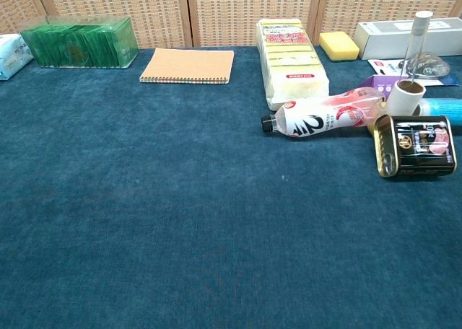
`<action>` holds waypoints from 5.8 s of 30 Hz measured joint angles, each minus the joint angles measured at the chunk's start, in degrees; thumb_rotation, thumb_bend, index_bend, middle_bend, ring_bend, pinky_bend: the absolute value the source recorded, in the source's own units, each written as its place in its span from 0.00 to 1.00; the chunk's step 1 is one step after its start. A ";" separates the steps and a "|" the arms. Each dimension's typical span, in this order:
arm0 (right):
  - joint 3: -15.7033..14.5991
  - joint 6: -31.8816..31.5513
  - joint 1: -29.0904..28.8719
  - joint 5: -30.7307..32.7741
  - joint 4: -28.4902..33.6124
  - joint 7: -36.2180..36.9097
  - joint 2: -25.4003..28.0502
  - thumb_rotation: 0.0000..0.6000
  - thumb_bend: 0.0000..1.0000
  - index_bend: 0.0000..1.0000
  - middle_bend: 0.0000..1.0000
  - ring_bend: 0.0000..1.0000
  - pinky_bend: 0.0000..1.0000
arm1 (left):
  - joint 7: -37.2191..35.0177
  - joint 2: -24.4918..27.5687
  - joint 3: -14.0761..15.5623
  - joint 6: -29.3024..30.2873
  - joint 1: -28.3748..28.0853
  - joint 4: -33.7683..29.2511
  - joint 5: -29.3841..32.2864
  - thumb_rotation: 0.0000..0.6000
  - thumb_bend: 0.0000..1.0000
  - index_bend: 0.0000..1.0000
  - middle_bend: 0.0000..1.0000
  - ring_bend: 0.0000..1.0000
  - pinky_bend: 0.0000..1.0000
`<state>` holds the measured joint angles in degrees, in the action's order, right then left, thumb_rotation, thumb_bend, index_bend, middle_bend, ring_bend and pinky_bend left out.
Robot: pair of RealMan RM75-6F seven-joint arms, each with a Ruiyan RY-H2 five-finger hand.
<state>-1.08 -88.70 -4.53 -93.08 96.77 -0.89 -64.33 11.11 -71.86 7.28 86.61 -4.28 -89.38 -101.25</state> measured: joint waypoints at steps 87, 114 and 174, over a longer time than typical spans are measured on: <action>20.94 23.20 -24.84 34.06 -15.05 -9.87 -23.10 1.00 0.25 0.29 0.33 0.31 0.31 | 1.51 -0.06 0.45 -2.04 -0.06 -0.77 -0.26 1.00 0.21 0.03 0.02 0.02 0.23; 20.98 21.20 -26.04 36.00 -14.64 -11.83 -24.54 1.00 0.26 0.41 0.42 0.38 0.36 | 2.24 -0.17 0.59 -2.84 -0.16 -1.13 -0.08 1.00 0.21 0.03 0.02 0.02 0.23; 22.66 14.77 -28.34 34.09 -13.74 -16.69 -26.91 1.00 0.33 0.63 0.73 0.78 0.76 | 2.58 0.41 0.86 -3.25 -0.17 -1.75 -0.07 1.00 0.21 0.03 0.02 0.02 0.23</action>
<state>21.59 -73.93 -32.87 -58.99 83.02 -17.58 -91.24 13.69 -71.45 8.14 83.36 -4.45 -91.14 -101.32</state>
